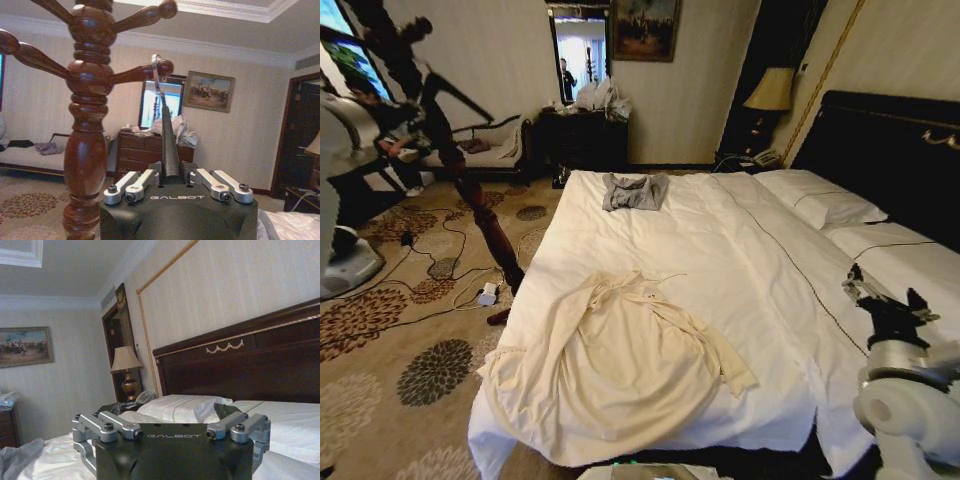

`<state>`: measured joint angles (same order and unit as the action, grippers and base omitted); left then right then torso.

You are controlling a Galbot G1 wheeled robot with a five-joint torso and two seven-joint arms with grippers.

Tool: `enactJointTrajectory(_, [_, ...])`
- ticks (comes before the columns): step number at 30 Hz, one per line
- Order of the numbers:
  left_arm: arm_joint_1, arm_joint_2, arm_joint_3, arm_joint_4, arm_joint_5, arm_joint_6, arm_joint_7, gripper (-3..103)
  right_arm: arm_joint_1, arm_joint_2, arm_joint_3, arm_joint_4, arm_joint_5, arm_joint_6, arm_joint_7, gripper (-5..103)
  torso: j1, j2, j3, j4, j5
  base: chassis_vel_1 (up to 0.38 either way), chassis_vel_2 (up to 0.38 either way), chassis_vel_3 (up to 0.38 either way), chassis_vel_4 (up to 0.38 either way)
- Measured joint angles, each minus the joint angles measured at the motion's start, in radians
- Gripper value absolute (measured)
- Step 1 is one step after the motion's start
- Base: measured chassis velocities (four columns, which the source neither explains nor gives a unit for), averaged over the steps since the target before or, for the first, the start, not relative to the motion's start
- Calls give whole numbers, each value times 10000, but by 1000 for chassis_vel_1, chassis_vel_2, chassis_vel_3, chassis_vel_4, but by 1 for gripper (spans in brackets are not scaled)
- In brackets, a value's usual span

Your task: Pick up the clothes from the bed and hang them on the clothes hanger.

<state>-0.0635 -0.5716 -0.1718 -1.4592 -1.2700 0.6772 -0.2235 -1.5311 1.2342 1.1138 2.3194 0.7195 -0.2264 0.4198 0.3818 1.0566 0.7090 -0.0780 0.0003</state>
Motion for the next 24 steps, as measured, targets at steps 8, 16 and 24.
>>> enactJointTrajectory(8, [258, -33, -10, -268, 77, -292, 88, 20, -29, -23, 4, -91, -7, 120, 50, 100, 0, 0, 1, 2, -3, 0, 0, 0, 0])
enactJointTrajectory(16, [137, -149, -17, -421, 57, -947, 380, 13, -62, -34, 0, -161, -27, 173, 88, 100, 1, 0, 1, 1, -2, 0, 0, 0, 0])
enactJointTrajectory(24, [343, -151, -42, -873, 41, -1358, 537, 0, -7, 11, -152, -301, -150, 231, 110, 100, 0, 0, 0, 3, 2, 0, 0, 0, 0])
